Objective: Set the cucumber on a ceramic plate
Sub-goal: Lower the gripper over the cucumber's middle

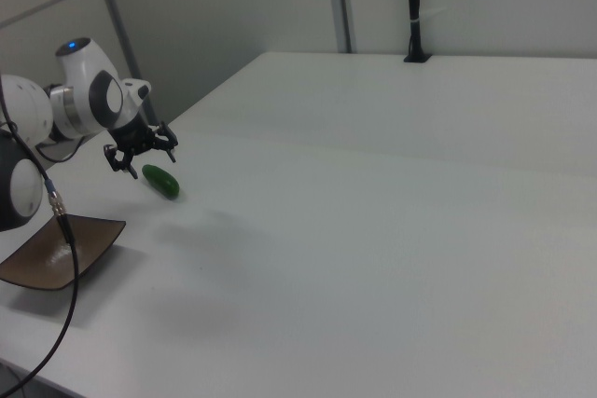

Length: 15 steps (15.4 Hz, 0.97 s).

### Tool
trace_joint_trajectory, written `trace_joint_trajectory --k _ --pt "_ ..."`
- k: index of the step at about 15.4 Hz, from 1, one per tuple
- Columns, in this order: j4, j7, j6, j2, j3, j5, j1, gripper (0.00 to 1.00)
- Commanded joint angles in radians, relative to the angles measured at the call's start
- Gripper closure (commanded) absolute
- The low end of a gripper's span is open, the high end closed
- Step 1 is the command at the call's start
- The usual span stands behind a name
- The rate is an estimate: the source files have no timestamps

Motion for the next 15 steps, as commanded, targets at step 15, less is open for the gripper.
trace_joint_trajectory --k 15 --pt "0.218 0.090 0.139 0.259 -0.068 -0.098 0.087 0.02"
